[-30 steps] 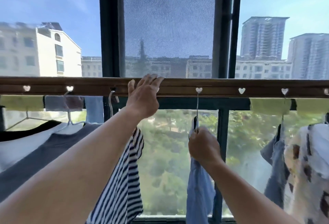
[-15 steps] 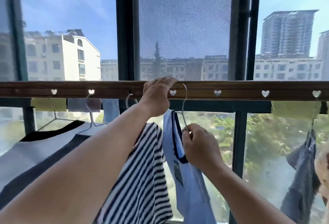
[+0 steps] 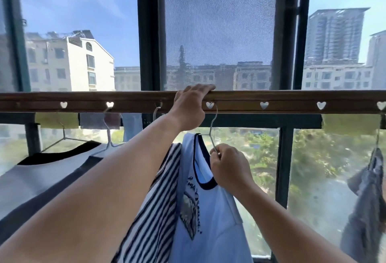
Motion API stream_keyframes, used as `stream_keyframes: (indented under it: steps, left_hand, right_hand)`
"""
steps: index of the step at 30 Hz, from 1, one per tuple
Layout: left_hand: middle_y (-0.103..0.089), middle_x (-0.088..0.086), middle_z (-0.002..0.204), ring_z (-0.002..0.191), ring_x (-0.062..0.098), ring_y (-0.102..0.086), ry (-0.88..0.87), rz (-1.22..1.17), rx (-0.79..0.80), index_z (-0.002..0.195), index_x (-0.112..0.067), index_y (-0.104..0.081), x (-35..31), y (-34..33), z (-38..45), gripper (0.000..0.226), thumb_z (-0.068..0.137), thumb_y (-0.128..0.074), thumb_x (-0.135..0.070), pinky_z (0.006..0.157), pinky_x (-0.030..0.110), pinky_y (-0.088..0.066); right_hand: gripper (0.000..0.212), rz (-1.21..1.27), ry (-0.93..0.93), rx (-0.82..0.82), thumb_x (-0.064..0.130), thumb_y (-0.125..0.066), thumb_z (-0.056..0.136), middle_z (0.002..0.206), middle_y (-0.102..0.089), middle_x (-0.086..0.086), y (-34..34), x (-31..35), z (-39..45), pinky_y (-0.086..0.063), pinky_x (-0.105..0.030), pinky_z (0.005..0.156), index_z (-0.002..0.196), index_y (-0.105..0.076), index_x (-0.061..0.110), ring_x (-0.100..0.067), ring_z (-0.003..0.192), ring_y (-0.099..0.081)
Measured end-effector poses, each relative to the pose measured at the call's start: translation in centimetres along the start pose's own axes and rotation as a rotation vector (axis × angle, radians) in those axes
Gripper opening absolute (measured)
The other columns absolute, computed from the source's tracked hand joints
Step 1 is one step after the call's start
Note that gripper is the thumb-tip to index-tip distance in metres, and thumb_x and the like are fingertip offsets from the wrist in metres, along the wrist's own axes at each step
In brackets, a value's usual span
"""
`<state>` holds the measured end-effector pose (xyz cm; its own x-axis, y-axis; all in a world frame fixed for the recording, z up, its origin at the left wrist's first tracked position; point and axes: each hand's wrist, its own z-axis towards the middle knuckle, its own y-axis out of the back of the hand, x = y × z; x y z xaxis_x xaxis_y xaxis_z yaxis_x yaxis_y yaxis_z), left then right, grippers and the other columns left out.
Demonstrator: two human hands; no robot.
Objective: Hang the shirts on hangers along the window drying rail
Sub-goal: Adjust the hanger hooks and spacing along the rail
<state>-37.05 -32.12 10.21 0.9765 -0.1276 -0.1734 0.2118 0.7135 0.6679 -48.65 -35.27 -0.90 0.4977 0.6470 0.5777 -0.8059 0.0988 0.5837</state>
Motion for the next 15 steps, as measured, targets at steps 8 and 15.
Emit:
stream_keyframes:
  steps: [8,15]
  left_hand:
    - [-0.037,-0.008,0.144,0.134,0.014,-0.025,-0.021,0.031,-0.025,0.142,-0.025,-0.034,1.1,0.3,-0.6,0.08,0.073,-0.041,0.013,0.112,0.03,-0.009]
    - [-0.033,-0.001,0.144,0.135,0.019,-0.024,-0.017,0.107,-0.083,0.141,-0.023,-0.032,1.9,-0.8,-1.0,0.067,0.08,-0.043,0.001,0.112,0.036,-0.01]
  right_hand:
    - [0.021,0.004,-0.061,0.053,0.02,-0.04,0.091,0.067,-0.058,-0.002,-1.7,0.7,0.1,-0.036,-0.028,0.05,0.08,-0.057,0.013,-0.019,0.06,-0.051]
    - [0.039,-0.02,-0.055,0.014,0.038,-0.044,0.094,0.117,-0.064,-0.006,-0.7,1.3,-0.2,-0.04,-0.027,0.08,0.125,-0.052,0.015,-0.022,0.105,-0.06]
